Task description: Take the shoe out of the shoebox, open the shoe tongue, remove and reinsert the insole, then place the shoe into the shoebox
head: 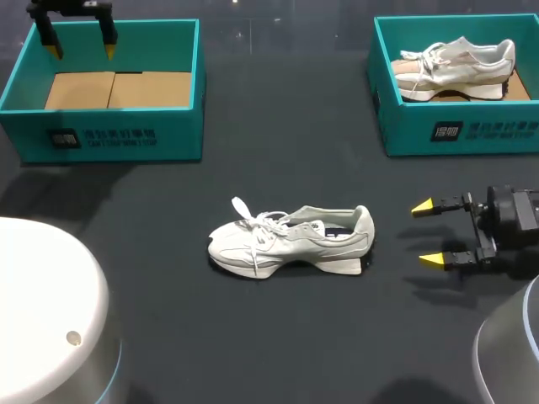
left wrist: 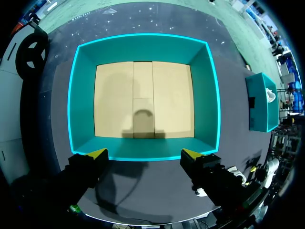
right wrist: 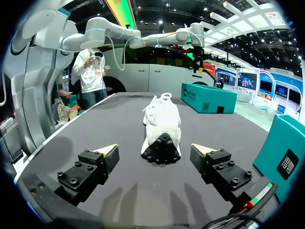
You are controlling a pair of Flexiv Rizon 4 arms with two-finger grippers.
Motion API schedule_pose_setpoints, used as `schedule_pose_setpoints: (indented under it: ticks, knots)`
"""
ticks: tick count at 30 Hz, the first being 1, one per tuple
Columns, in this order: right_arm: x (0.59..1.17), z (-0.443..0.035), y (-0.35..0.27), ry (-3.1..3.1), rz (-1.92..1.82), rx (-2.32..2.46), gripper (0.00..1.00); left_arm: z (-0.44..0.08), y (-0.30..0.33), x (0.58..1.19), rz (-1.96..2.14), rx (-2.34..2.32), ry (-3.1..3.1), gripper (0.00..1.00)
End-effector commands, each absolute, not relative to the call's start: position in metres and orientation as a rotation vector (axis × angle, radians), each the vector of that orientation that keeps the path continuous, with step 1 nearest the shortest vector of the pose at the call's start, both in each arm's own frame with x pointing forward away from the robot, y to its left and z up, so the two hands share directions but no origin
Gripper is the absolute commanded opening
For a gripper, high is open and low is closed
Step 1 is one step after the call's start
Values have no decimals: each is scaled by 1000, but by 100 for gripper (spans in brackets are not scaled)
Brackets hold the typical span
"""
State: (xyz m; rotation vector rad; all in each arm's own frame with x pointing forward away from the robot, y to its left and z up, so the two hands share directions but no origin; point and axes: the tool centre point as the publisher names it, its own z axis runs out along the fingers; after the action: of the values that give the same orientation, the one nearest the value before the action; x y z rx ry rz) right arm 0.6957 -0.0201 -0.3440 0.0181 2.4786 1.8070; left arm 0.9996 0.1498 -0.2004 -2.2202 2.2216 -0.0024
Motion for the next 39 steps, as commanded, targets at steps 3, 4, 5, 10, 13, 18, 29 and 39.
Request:
schedule_pose_setpoints:
  ticks: [3, 4, 5, 10, 13, 18, 29, 39]
  knots:
    - [694, -343, -18, 2481, 1797, 23, 100, -200, 150, 1000, -1, -2221, 2221, 100]
    - [694, -343, -18, 2481, 1797, 23, 100, -200, 150, 1000, -1, -2221, 2221, 100]
    - [694, -343, -18, 2481, 1797, 23, 100, -200, 150, 1000, -1, -2221, 2221, 100]
    - [707, -358, -11, 2543, 1717, 155, 100, -200, 150, 1000, -1, -2221, 2221, 100]
    - [713, -365, -3, 2547, 1727, 197, 100, -200, 150, 1000, -1, -2221, 2221, 100]
    - [720, -368, 5, 2531, 1748, 200, 100, -200, 150, 1000, -1, -2221, 2221, 100]
    - [717, -377, 24, 2544, 1729, 248, 100, -200, 150, 1000, -1, -2221, 2221, 100]
    - [714, -388, 42, 2554, 1701, 276, 100, -200, 150, 1000, -1, -2221, 2221, 100]
